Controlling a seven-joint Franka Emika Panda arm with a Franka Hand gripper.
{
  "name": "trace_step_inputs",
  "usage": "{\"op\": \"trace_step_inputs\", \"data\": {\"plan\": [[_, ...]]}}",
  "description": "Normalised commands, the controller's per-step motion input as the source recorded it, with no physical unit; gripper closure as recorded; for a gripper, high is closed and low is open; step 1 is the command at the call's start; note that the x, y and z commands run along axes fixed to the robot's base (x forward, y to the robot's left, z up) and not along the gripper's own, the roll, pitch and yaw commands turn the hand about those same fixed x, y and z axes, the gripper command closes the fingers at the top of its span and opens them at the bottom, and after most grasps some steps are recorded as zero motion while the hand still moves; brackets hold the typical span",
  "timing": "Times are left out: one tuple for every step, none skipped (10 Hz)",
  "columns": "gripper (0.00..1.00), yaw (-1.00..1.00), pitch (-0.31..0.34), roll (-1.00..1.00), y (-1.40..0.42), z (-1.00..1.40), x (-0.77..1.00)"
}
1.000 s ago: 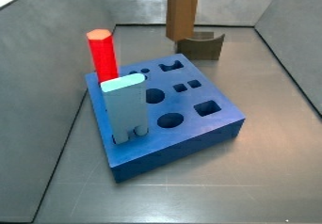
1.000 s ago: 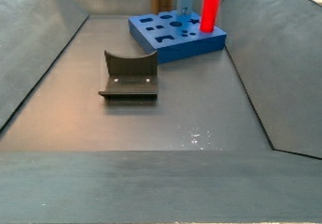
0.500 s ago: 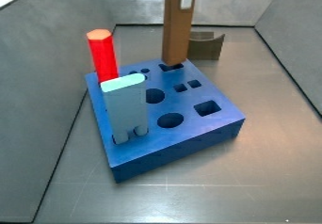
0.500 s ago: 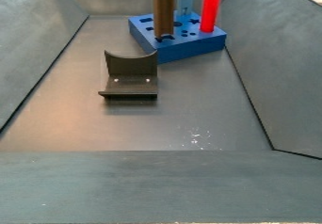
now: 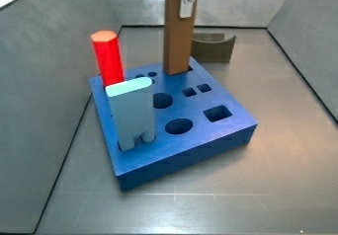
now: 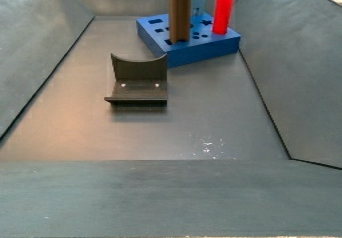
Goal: Pick up the arch object. Move up. Place the arch object on the fixture. Regrasp the arch object. Move to above the board. Insert the arch object.
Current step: Insert the arch object.
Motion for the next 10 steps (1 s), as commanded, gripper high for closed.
{"op": "trace_step_inputs", "data": {"plan": [[1.0,-0.35,0.043,-0.07,0.03,-0.19,0.61],[1.0,-0.31,0.066,-0.1,0.12,-0.17,0.59],[1.0,-0.25,0.111,-0.09,0.19,-0.24,0.47],[1.0,-0.16,0.036,-0.11,0.14,-0.43,0.19],[1.0,-0.06,0.001,-0.1,0.12,-0.61,0.18],[1.0,-0.06,0.0,-0.04,0.01,-0.74,0.04],[1.0,-0.08,0.0,0.0,0.0,-0.94,0.0],[1.0,0.0,0.0,0.0,0.0,-0.86,0.15],[1.0,0.0,0.0,0.0,0.0,0.0,0.0],[1.0,0.0,0.0,0.0,0.0,0.0,0.0]]}}
